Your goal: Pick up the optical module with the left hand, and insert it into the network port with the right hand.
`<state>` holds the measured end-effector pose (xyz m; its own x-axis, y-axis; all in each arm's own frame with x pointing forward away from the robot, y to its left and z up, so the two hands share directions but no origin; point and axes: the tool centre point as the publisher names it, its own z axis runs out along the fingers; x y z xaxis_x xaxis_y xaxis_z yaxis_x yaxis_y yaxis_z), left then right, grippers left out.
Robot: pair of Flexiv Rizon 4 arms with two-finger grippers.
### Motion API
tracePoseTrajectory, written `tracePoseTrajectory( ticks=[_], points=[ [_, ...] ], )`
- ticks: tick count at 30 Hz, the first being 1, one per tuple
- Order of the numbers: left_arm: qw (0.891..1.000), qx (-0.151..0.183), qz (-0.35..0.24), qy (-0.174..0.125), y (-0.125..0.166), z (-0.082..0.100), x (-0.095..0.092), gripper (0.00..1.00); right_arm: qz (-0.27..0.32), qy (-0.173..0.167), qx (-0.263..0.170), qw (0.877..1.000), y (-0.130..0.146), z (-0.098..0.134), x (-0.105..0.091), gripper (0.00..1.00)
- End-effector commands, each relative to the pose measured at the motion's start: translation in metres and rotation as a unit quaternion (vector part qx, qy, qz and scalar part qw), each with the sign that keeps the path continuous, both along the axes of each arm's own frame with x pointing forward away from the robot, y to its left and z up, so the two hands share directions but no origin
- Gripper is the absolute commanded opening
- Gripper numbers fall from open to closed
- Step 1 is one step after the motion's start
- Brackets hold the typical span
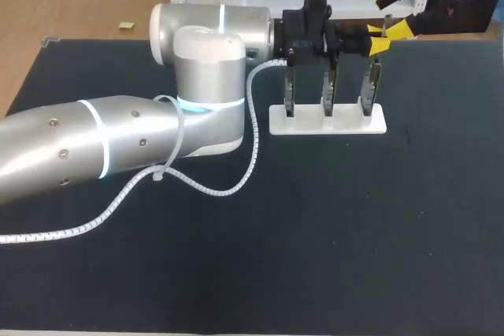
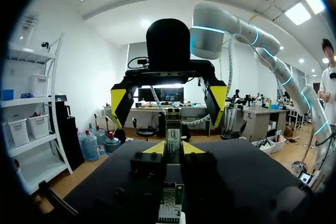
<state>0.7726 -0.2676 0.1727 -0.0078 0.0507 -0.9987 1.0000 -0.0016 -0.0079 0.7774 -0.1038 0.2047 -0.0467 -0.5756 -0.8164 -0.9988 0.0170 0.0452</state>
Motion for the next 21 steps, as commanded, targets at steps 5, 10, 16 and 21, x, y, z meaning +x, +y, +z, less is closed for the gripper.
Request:
tracePoseTrajectory(
  ticks=[5,10,16,21],
  points=[
    [1.0,0.0,0.001,0.0,-0.0007,-0.0005,0.0005,0.0,-0.006,-0.003,0.001,1.0,0.0012,0.0002,-0.0077,1.0],
    [1.0,0.0,0.001,0.0,-0.0007,-0.0005,0.0005,0.0,-0.006,-0.002,0.0,1.0,0.0005,0.0002,-0.0094,1.0],
    [1.0,0.0,0.001,0.0,-0.0007,-0.0005,0.0005,0.0,-0.006,0.0,0.0,1.0,-0.0011,-0.0006,-0.0114,1.0],
    [1.0,0.0,0.001,0.0,-0.0007,-0.0005,0.0005,0.0,-0.004,0.0,0.0,1.0,-0.0012,-0.0007,-0.0106,1.0]
  ],
)
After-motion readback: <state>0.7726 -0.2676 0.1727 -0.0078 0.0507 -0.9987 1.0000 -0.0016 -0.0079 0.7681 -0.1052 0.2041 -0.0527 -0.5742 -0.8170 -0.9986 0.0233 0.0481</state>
